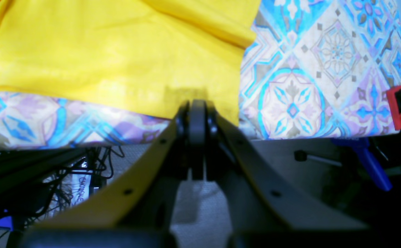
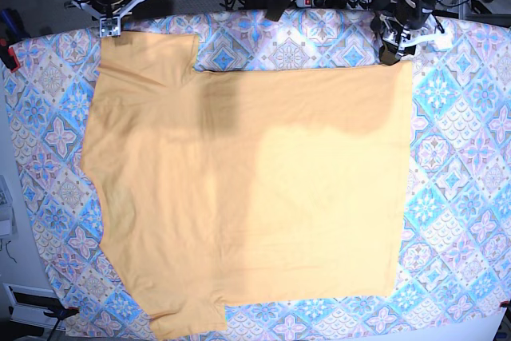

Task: Fold the T-shirt properly
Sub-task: 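Move both grippers down to the corners of the yellow T-shirt's straight edge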

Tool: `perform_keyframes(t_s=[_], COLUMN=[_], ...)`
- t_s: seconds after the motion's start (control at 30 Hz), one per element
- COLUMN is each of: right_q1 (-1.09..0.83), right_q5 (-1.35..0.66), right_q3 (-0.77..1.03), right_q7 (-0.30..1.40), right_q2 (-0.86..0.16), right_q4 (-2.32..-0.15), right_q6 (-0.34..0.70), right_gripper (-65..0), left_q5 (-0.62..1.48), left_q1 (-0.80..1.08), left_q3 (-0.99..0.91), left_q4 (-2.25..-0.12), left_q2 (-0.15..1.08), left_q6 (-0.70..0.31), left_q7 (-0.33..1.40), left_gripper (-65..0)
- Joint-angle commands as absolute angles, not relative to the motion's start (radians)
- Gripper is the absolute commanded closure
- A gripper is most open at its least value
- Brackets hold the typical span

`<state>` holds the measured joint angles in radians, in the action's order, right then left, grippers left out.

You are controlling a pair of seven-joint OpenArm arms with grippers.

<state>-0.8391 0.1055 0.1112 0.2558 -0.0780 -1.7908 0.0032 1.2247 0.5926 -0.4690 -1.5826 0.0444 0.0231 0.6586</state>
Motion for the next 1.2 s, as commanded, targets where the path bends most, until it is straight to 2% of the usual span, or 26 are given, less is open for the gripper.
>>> perform_keyframes(t_s=[0.0,0.27,0.6,1.0,1.07,1.17], right_q1=[-0.851,-0.849,-0.849,-0.849,-0.849,-0.849], right_q5=[0.111,0.111,0.111,0.111,0.111,0.111], right_q3=[0.114,0.114,0.114,0.114,0.114,0.114], right_q7=[0.237,0.237,0.237,0.237,0.237,0.237], right_q2=[-0.084,-0.084,-0.084,-0.084,-0.084,-0.084], right_q4=[-1.805,-1.805,-1.805,-1.805,-1.805,-1.805], right_q6=[-0.001,-0.001,-0.001,-0.001,-0.001,-0.001], right_gripper=[0.0,0.0,0.0,0.0,0.0,0.0], left_q5=[1.248,1.254,1.256,1.256,1.256,1.254], left_q1=[0.588,0.561,0.507,0.464,0.461,0.435], left_q3=[-0.475,-0.476,-0.476,-0.476,-0.476,-0.476], left_q4=[-1.59,-1.577,-1.452,-1.442,-1.442,-1.438], left_q2=[0.048,0.048,0.048,0.048,0.05,0.05], left_q6=[0.01,0.01,0.008,0.008,0.007,0.007], left_q7=[0.656,0.65,0.65,0.648,0.648,0.648], left_gripper=[-28.1,-27.9,-27.6,-27.0,-25.1,-19.0])
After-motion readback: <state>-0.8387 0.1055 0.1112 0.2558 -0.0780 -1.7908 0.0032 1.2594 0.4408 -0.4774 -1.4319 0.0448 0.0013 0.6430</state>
